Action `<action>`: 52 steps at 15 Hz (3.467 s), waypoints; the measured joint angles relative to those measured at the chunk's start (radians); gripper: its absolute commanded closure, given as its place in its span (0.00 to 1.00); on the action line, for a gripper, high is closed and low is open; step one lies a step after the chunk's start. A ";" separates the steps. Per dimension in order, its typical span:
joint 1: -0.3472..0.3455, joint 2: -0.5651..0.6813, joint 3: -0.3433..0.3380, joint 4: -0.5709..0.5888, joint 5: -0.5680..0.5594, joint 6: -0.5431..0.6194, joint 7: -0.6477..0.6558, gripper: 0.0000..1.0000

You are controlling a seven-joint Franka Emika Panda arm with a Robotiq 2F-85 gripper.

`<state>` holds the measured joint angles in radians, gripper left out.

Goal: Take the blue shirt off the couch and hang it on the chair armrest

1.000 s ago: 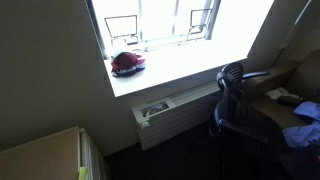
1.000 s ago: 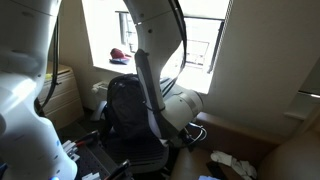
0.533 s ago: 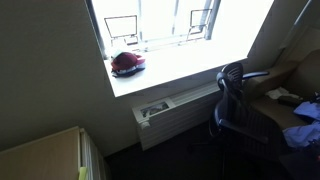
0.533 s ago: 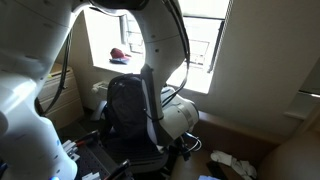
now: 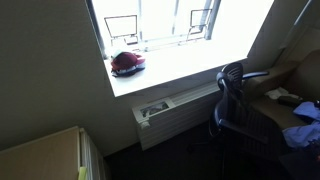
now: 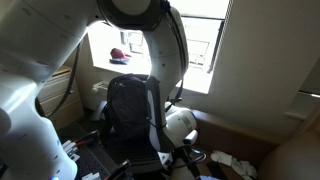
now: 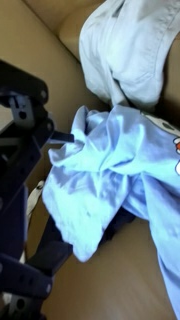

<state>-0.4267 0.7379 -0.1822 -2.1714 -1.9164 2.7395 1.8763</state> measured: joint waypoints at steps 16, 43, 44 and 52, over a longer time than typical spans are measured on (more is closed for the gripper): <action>-0.172 0.277 -0.008 0.249 -0.324 0.039 0.156 0.00; -0.226 0.288 0.097 0.261 -0.190 -0.086 0.098 0.99; -0.226 0.268 0.106 0.263 -0.171 -0.058 0.095 0.99; -0.220 -0.073 0.294 0.232 -0.444 0.052 0.338 0.99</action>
<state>-0.6472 0.6652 0.1118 -1.9391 -2.3604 2.7912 2.2146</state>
